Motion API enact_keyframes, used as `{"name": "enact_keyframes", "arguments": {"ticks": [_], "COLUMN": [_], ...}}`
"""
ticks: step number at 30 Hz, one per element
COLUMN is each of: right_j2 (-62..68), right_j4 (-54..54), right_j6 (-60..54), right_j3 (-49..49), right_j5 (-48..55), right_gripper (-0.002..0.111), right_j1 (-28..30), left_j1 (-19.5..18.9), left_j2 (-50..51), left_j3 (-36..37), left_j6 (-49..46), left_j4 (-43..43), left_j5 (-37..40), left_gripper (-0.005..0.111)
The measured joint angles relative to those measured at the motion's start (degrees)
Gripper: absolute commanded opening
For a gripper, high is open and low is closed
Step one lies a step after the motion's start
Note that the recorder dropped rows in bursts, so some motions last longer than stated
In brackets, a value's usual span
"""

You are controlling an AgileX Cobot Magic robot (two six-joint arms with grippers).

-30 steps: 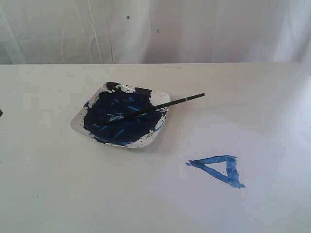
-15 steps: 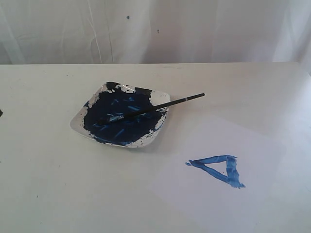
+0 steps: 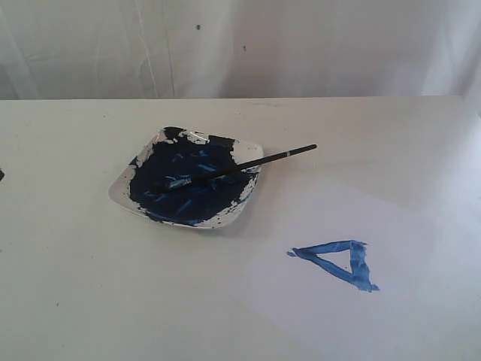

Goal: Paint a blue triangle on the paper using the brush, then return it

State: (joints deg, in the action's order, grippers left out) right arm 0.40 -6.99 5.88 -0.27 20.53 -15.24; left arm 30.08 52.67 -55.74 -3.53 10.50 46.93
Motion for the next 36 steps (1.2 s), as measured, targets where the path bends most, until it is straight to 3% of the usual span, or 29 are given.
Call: {"name": "enact_keyframes", "arguments": {"ticks": [9,36], "right_j2": [0.0,0.0], "right_j4": [0.1,0.81], "right_j6": [1.55,2.01], "right_j3": [0.0,0.0], "right_j5": [-0.1,-0.1], "right_gripper": [0.0,0.0], "right_j1": [2.65,2.65], "left_j1": [0.0,0.0], "left_j2": [0.0,0.0], "left_j3": [0.0,0.0], "left_j6": [0.0,0.0], "left_j4": [0.0,0.0], "left_j5": [0.0,0.0], "left_gripper": [0.0,0.0]}}
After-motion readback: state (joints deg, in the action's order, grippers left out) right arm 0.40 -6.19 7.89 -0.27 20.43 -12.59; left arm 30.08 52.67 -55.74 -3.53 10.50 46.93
